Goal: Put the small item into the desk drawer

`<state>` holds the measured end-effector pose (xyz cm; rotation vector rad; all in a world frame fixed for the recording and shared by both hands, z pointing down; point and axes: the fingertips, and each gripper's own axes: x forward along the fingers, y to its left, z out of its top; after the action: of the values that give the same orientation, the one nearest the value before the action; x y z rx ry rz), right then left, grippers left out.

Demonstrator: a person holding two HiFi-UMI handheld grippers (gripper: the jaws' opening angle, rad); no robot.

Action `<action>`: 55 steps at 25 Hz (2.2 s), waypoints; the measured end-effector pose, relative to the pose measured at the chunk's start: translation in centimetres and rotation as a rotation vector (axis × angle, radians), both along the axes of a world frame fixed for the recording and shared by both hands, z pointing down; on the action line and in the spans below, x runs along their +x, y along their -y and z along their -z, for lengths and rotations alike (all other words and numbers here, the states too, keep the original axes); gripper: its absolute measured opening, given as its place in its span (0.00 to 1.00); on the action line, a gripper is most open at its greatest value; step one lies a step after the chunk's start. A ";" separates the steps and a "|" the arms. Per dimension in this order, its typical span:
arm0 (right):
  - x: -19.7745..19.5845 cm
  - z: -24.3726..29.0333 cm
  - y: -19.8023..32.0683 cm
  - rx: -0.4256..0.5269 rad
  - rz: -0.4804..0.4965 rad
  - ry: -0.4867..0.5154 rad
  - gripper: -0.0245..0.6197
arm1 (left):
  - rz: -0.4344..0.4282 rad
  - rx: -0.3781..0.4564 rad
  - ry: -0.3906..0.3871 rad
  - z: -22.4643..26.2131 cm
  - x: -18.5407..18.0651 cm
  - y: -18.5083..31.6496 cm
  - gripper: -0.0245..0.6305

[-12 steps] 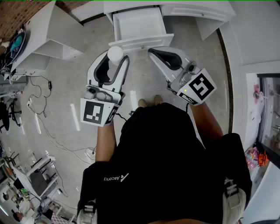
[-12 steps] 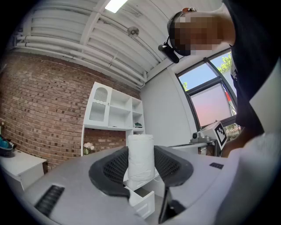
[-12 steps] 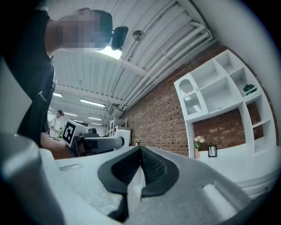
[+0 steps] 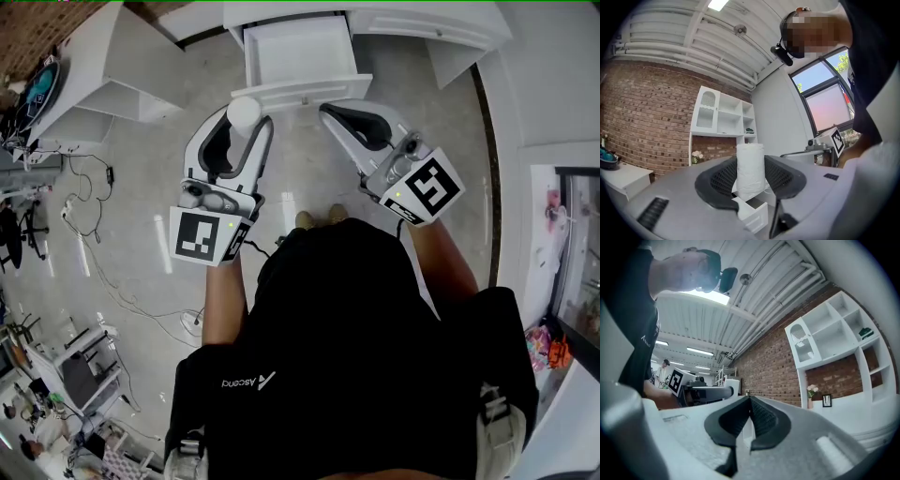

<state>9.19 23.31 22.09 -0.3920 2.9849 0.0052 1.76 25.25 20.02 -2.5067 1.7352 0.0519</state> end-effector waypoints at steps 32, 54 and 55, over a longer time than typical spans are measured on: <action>-4.6 -3.7 18.4 -0.029 -0.026 -0.084 0.04 | 0.019 -0.234 0.177 -8.0 -9.5 21.5 0.30; -16.0 -9.2 32.9 -0.091 -0.149 -0.245 0.04 | -0.192 -0.656 0.356 -26.3 -20.2 35.7 0.30; -16.0 -9.4 33.4 -0.094 -0.149 -0.249 0.04 | -0.195 -0.679 0.360 -27.2 -20.4 36.1 0.30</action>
<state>-6.86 -10.04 31.54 -0.6714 3.1996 -0.0778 -18.59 -10.86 47.25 -2.8489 1.5246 -1.0713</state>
